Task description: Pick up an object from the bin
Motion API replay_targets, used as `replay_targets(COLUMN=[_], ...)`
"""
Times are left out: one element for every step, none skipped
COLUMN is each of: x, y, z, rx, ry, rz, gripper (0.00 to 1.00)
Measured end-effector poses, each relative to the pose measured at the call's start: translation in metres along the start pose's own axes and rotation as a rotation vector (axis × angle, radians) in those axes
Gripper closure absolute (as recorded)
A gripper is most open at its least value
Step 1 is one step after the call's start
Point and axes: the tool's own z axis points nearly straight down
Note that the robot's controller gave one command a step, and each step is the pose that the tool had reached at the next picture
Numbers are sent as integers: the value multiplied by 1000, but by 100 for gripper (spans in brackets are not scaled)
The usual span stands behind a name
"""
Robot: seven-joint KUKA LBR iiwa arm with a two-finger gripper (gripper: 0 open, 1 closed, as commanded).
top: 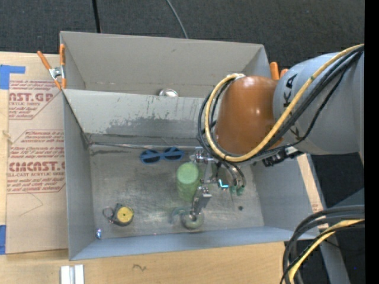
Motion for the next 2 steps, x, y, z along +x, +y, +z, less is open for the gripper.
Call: replay_targets(x=[5, 4], y=[-40, -39], z=[81, 79], rx=[-2, -2], ry=[1, -2], rz=[46, 42], gripper=[0, 100])
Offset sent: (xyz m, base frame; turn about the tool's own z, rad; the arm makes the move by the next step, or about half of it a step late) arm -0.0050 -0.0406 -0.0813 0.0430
